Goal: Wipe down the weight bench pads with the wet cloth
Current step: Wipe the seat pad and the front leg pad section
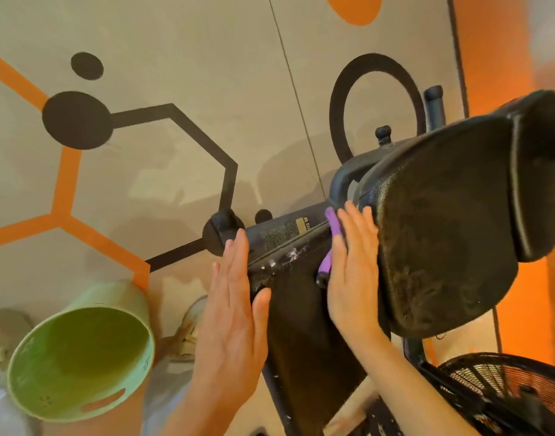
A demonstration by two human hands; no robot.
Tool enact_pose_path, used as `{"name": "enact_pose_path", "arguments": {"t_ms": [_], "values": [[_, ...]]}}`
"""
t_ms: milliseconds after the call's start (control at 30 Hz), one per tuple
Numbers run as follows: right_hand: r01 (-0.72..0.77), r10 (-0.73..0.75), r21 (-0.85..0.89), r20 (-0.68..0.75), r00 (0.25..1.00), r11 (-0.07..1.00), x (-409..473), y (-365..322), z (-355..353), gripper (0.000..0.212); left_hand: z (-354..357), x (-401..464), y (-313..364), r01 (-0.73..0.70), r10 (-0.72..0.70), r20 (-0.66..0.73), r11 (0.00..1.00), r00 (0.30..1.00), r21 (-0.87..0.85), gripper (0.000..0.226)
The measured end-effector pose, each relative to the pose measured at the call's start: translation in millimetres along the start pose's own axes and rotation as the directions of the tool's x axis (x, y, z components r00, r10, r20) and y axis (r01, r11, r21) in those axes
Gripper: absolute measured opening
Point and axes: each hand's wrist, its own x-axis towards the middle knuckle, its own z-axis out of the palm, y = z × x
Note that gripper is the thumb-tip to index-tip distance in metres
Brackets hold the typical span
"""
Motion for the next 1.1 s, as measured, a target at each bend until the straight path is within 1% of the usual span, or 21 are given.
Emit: {"name": "enact_pose_path", "arguments": {"t_ms": [33, 67, 100, 167, 233, 267, 333, 400, 467, 500, 533, 600, 667, 700, 767, 833, 900, 967, 1000, 1067, 1100], "values": [[-0.127, 0.128, 0.024, -0.085, 0.988, 0.992, 19, 4, -3, 0.04, 0, 1, 0, -0.002, 0.002, -0.008, 1.0, 1.0, -0.005, 0.062], [-0.193, 0.199, 0.051, -0.131, 0.971, 0.98, 26, 4, -3, 0.037, 1, 1, 0, -0.001, 0.001, -0.006, 1.0, 1.0, -0.009, 0.062], [-0.172, 0.183, 0.089, -0.134, 0.974, 0.981, 20, -5, -1, 0.035, 1, 2, -1, -0.005, 0.005, 0.0, 1.0, 1.0, -0.009, 0.062], [0.081, -0.078, 0.197, -0.025, 0.997, 0.977, -16, -26, 5, 0.035, 0, 2, -3, -0.026, 0.026, 0.0, 1.0, 1.0, -0.008, 0.063], [0.162, -0.211, 0.296, 0.141, 0.967, 0.941, -43, -40, 1, 0.036, -1, 3, -4, -0.039, 0.039, 0.01, 0.999, 0.999, -0.005, 0.062], [0.19, -0.241, 0.265, 0.177, 0.954, 0.945, -39, -36, -2, 0.036, -1, 3, -4, -0.039, 0.039, 0.014, 0.999, 0.999, 0.008, 0.062], [0.243, -0.254, 0.089, 0.147, 0.956, 0.966, -7, -16, -8, 0.032, -1, 3, -4, -0.042, 0.042, 0.01, 0.998, 0.999, 0.035, 0.063], [0.105, -0.107, 0.063, 0.021, 0.994, 0.992, 31, 1, -9, 0.031, -1, 3, -5, -0.046, 0.046, -0.003, 0.998, 0.999, 0.035, 0.063], [-0.028, 0.041, 0.148, -0.082, 0.996, 0.989, 28, -13, -1, 0.027, 1, 4, -6, -0.041, 0.041, 0.003, 0.999, 0.999, 0.015, 0.062], [-0.004, 0.019, 0.181, -0.084, 0.996, 0.984, 13, -27, 4, 0.029, 1, 4, -6, -0.042, 0.042, 0.006, 0.999, 0.999, 0.001, 0.062], [0.077, -0.074, 0.19, -0.023, 0.997, 0.979, -8, -39, 7, 0.028, 2, 4, -7, -0.046, 0.046, 0.011, 0.999, 0.999, -0.014, 0.062], [0.217, -0.251, 0.213, 0.15, 0.956, 0.953, -37, -49, 2, 0.031, 1, 4, -8, -0.053, 0.054, 0.022, 0.998, 0.998, -0.031, 0.062], [0.302, -0.325, 0.135, 0.202, 0.924, 0.944, -21, -29, -8, 0.033, 0, 4, -8, -0.056, 0.057, 0.026, 0.998, 0.998, -0.007, 0.061], [0.271, -0.283, 0.093, 0.174, 0.943, 0.958, -4, -16, -9, 0.031, 0, 4, -7, -0.053, 0.053, 0.021, 0.999, 0.998, 0.004, 0.061], [0.049, -0.05, 0.064, 0.026, 0.998, 0.997, 24, -3, -11, 0.027, -1, 4, -5, -0.046, 0.046, 0.007, 0.999, 0.999, 0.008, 0.06], [-0.09, 0.095, 0.088, -0.051, 0.994, 0.992, 16, -22, -3, 0.028, 0, 3, -5, -0.046, 0.046, 0.01, 0.999, 0.999, -0.003, 0.058], [0.048, -0.055, 0.165, 0.041, 0.998, 0.985, -21, -49, 3, 0.029, 0, 3, -7, -0.045, 0.046, 0.021, 0.999, 0.999, -0.026, 0.058], [0.172, -0.223, 0.257, 0.188, 0.956, 0.951, -50, -60, 0, 0.035, -2, 4, -8, -0.045, 0.048, 0.05, 0.998, 0.998, -0.044, 0.061], [0.212, -0.266, 0.23, 0.235, 0.935, 0.95, -47, -53, -5, 0.038, -3, 3, -7, -0.047, 0.049, 0.062, 0.998, 0.997, -0.033, 0.062], [0.236, -0.25, 0.085, 0.228, 0.941, 0.968, -16, -23, -13, 0.038, -7, -1, -7, -0.013, 0.015, 0.077, 1.0, 0.997, -0.028, 0.065], [0.145, -0.152, 0.052, 0.173, 0.973, 0.988, 2, -9, -16, 0.036, -10, -5, -8, 0.03, -0.026, 0.082, 0.998, 0.996, -0.049, 0.066]]}}
